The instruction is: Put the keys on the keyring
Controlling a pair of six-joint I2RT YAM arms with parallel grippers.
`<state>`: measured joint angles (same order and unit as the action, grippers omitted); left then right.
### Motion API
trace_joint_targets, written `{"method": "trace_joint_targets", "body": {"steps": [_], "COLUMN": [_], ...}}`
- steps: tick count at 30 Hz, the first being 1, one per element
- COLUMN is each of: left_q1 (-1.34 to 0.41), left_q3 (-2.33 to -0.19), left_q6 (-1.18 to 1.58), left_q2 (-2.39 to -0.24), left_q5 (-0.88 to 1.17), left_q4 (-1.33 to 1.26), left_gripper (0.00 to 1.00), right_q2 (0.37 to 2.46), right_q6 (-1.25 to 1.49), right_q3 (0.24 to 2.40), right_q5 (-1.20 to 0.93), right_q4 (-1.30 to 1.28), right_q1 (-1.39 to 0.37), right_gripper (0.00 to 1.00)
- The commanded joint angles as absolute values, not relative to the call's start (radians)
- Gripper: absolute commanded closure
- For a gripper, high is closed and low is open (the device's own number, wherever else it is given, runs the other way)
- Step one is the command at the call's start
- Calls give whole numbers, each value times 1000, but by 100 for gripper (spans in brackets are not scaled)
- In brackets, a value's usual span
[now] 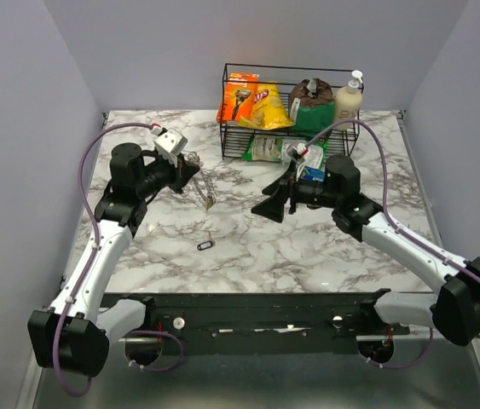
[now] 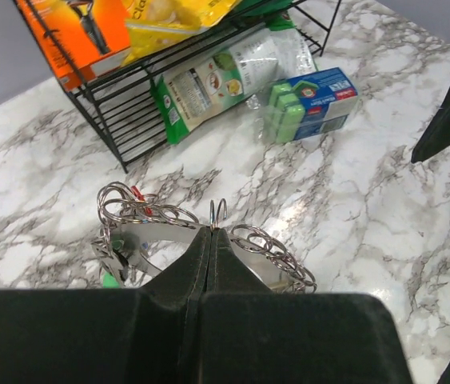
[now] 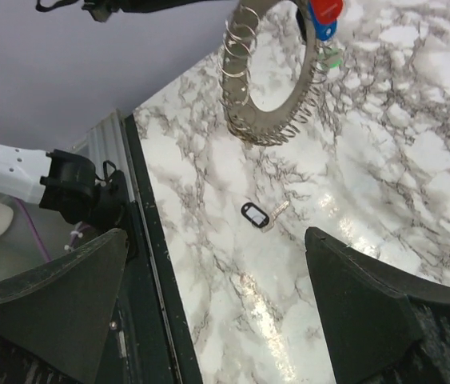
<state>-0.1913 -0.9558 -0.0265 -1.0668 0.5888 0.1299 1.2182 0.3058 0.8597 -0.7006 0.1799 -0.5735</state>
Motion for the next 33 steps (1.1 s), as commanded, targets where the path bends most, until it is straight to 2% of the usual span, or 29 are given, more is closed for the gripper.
{"method": "trace_joint_targets", "body": {"steps": [1, 8, 12, 19, 23, 33], "left_q1": [-147, -103, -91, -61, -32, 23], "left_q3": [-878, -740, -680, -654, -634, -649], "left_q6": [-6, 46, 71, 98, 127, 166], "left_q2": [-976, -871, -824, -779, -753, -761], "left_q5": [578, 502, 483, 349, 278, 105], "left_q4": [54, 6, -60, -55, -57, -64], "left_gripper": [100, 100, 100, 100, 100, 100], "right_q2": [1288, 1399, 1456, 1558, 1652, 1889], "right_q6": [301, 287, 204, 238, 242, 321], "right_q3": [857, 908, 992, 1065, 1149, 1288], "right_q5": [-723, -655, -490, -385, -281, -121], "right_q4": [156, 63, -72, -120, -234, -261], "right_q1": [-598, -658, -738, -817, -871, -1008], "right_gripper": [0, 0, 0, 0, 0, 0]}}
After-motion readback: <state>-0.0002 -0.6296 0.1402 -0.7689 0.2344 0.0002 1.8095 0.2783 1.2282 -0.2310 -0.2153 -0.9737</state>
